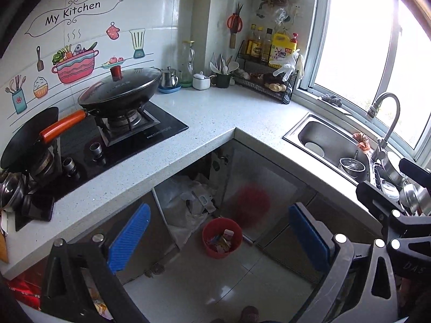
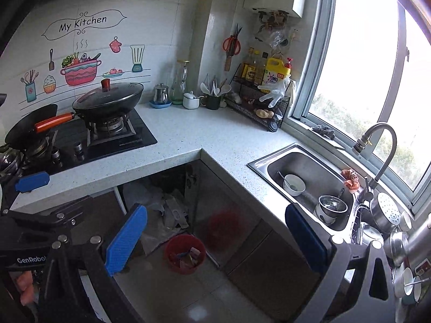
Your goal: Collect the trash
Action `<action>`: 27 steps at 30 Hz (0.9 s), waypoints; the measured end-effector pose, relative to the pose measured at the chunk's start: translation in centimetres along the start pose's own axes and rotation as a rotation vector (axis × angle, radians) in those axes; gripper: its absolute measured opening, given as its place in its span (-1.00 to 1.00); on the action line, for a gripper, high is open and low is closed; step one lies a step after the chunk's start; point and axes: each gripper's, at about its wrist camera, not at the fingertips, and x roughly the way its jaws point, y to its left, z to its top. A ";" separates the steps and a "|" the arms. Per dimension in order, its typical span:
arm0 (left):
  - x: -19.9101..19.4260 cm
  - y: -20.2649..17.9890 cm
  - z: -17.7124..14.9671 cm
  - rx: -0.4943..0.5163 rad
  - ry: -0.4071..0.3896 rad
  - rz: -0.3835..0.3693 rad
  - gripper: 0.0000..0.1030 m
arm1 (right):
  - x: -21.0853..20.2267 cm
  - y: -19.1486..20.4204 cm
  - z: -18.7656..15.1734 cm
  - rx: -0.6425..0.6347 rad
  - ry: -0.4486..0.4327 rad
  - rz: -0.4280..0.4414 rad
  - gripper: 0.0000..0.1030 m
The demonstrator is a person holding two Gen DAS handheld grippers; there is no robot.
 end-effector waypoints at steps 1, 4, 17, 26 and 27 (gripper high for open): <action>-0.1 -0.1 -0.1 0.002 0.007 0.001 0.98 | 0.0 0.0 -0.2 0.001 0.005 0.004 0.99; -0.2 -0.3 -0.5 0.017 0.019 0.013 0.98 | -0.4 0.1 -0.7 0.008 0.005 0.003 0.99; -0.7 -0.6 -1.6 0.025 0.023 0.030 0.98 | -1.1 0.3 -1.5 0.019 -0.003 0.024 0.99; -1.0 -0.5 -1.7 0.007 0.015 0.022 0.98 | -1.4 0.1 -1.5 0.021 -0.010 0.031 0.99; -1.1 -0.5 -1.7 0.010 0.011 0.026 0.98 | -1.5 0.0 -1.6 0.022 -0.010 0.031 0.99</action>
